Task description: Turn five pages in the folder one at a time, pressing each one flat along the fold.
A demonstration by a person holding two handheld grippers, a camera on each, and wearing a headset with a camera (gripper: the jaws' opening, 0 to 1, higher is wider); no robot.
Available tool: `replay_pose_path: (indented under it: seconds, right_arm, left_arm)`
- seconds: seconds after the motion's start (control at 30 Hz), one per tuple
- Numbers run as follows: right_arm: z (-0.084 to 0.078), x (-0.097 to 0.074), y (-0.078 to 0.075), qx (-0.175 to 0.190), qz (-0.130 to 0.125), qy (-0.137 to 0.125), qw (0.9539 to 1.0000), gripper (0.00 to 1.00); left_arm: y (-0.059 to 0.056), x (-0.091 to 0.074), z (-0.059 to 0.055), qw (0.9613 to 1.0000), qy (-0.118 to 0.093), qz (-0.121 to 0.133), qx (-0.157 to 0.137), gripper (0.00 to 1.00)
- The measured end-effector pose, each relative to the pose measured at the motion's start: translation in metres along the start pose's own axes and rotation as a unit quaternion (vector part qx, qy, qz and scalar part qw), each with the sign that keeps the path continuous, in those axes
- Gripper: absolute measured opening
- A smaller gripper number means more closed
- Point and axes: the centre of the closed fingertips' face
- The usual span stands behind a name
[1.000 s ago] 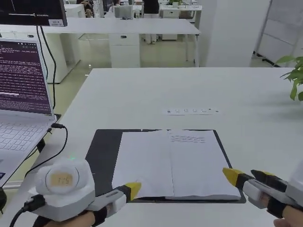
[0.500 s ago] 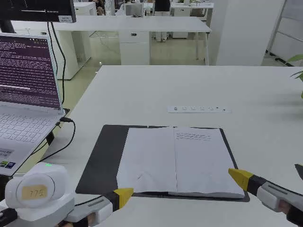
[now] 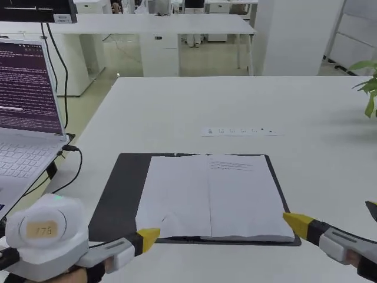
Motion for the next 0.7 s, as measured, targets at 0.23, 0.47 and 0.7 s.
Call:
replay_pose_path:
  seconds: [0.23,0.47,0.7]
  right_arm:
    - [0.002,-0.004,-0.014,0.022,0.002,-0.011,0.9997,0.99]
    - [0.005,0.003,-0.017,0.032,0.008,-0.017,0.9993,0.98]
    - [0.0,0.005,-0.021,0.043,0.011,-0.016,0.9989,0.96]
  left_arm:
    - [-0.023,0.022,0.006,0.9996,0.004,-0.021,0.02,0.99]
    - [-0.048,0.052,0.013,0.9983,0.01,-0.046,0.035,0.99]
    - [-0.078,0.079,0.01,0.9957,0.027,-0.074,0.049,0.99]
Point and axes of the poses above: the centre of the closed fingertips' face, and the gripper's own axes: x roughly forward along the fingers, y roughly to its left, z roughly out of its top, and after that the axes turned 5 degrees about z, right-handed
